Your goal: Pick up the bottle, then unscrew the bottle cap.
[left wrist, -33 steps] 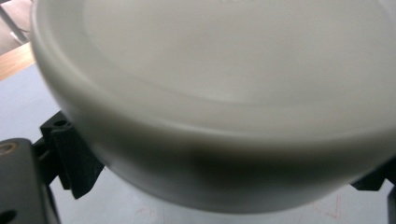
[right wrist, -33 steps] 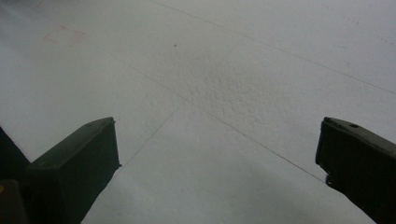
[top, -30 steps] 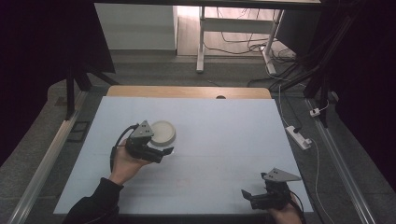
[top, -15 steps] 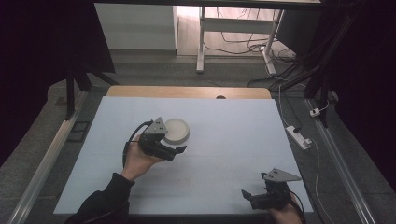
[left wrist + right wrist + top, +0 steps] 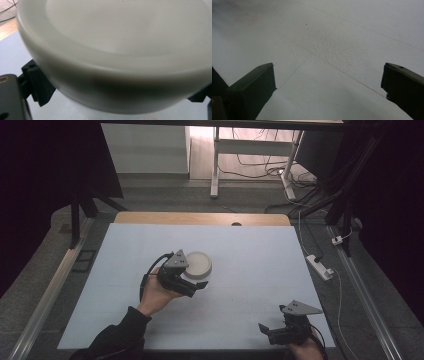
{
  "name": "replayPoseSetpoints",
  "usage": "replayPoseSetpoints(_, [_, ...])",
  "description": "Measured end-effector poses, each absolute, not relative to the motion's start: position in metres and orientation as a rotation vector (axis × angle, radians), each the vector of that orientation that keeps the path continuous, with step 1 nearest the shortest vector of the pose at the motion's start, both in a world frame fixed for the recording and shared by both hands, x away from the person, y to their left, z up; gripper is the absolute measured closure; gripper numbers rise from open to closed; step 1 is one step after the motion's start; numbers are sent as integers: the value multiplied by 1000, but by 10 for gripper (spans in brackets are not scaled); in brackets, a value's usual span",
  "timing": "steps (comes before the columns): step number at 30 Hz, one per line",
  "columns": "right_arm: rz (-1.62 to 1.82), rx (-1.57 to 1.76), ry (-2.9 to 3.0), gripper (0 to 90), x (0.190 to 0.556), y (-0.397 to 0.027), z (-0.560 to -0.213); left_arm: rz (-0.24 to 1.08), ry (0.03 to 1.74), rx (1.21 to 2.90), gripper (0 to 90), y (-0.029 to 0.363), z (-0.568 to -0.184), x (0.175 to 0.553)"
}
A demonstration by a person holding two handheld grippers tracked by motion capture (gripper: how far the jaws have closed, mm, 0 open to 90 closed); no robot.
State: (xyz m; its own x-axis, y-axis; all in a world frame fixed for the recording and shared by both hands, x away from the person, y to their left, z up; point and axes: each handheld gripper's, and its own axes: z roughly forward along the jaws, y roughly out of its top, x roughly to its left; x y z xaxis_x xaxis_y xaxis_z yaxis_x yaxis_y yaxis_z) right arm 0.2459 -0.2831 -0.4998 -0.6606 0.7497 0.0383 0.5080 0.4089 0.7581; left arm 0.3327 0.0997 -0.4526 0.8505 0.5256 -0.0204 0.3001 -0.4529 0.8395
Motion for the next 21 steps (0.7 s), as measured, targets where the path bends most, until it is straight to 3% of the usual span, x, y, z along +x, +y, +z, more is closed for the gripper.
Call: replayPoseSetpoints(21, [1119,1083,2359,0,244,-281,-497,275,589,2079,74,94,-457,330])
